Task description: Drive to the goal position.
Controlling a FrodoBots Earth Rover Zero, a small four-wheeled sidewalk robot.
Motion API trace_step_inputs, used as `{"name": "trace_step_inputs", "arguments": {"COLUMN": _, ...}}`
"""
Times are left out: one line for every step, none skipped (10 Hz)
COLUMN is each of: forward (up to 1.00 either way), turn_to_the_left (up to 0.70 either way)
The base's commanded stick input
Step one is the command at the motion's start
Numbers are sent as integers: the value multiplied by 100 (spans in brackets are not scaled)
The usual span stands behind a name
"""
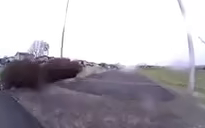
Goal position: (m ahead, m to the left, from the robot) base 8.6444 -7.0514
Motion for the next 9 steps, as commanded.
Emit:
{"name": "trace_step_inputs", "arguments": {"forward": 100, "turn_to_the_left": -40}}
{"name": "trace_step_inputs", "arguments": {"forward": 100, "turn_to_the_left": -22}}
{"name": "trace_step_inputs", "arguments": {"forward": 100, "turn_to_the_left": -2}}
{"name": "trace_step_inputs", "arguments": {"forward": 100, "turn_to_the_left": 0}}
{"name": "trace_step_inputs", "arguments": {"forward": 100, "turn_to_the_left": 0}}
{"name": "trace_step_inputs", "arguments": {"forward": 100, "turn_to_the_left": 0}}
{"name": "trace_step_inputs", "arguments": {"forward": 100, "turn_to_the_left": 0}}
{"name": "trace_step_inputs", "arguments": {"forward": 100, "turn_to_the_left": 0}}
{"name": "trace_step_inputs", "arguments": {"forward": 100, "turn_to_the_left": 0}}
